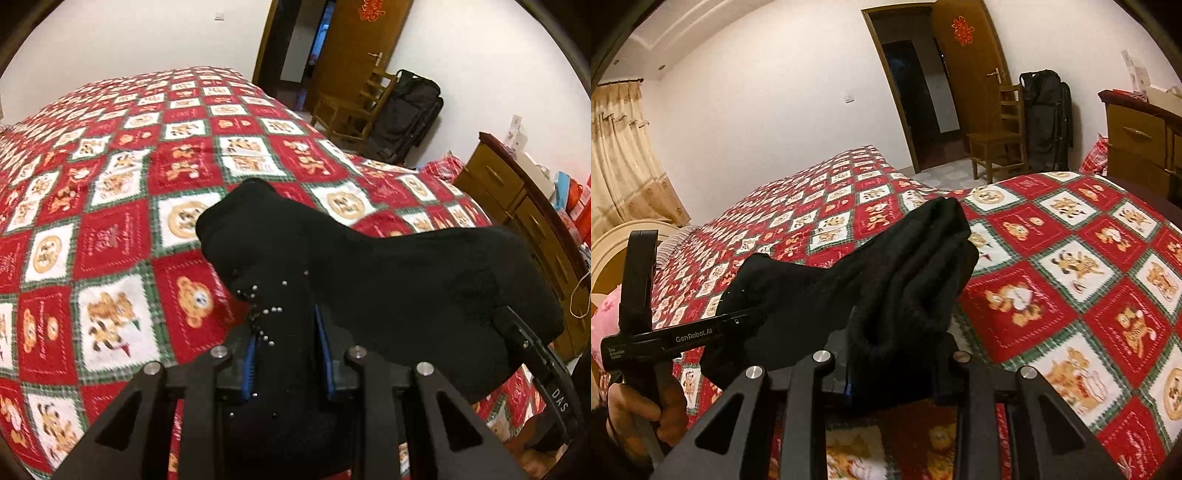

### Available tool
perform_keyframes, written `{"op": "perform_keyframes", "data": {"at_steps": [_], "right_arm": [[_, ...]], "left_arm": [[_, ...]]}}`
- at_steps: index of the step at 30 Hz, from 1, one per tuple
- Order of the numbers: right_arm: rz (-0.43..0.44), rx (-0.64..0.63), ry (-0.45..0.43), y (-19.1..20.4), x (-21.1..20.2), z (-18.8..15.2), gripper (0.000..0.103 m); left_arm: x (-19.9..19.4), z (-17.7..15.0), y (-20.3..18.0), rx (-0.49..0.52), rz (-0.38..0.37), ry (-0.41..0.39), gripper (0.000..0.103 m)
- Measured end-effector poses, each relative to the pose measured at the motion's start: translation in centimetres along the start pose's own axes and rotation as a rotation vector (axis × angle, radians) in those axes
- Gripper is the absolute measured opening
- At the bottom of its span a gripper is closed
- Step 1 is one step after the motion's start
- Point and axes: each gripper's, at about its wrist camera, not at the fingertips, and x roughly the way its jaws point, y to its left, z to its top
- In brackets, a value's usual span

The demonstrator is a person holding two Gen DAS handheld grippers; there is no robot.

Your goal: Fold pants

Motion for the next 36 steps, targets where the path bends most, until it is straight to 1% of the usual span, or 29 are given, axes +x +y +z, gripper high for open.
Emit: {"op": "perform_keyframes", "data": {"at_steps": [8, 16, 26, 32, 36], "right_arm": [[0.058, 0.002, 0.019, 1.8, 2.1, 1.0, 0.029], [0.11, -0.049, 0.031, 4.9, 4.1, 1.6, 0.029], [0.161, -0.113, 0.054, 7.7, 5.8, 2.4, 0.029], [0.203, -0.126, 0.055, 9.8, 6.9, 2.9, 0.029], [0.237, -0.151, 0.062, 11.8, 8.2, 3.3, 0.029]], "left_arm": [[-0.1, 1.0, 2.5, -0.035, 0.039, -0.017, 0.028], [-0.9, 1.2, 5.3, -0.071, 0.101, -0.053, 0.028], [-1.4, 1.3, 8.2, -0.115, 0.135, -0.065, 0.028], [-2.2, 1.5, 10.1, -0.143, 0.168, -0.086, 0.028], [-2.8, 1.8, 11.8, -0.17, 0.202, -0.1, 0.028]]}}
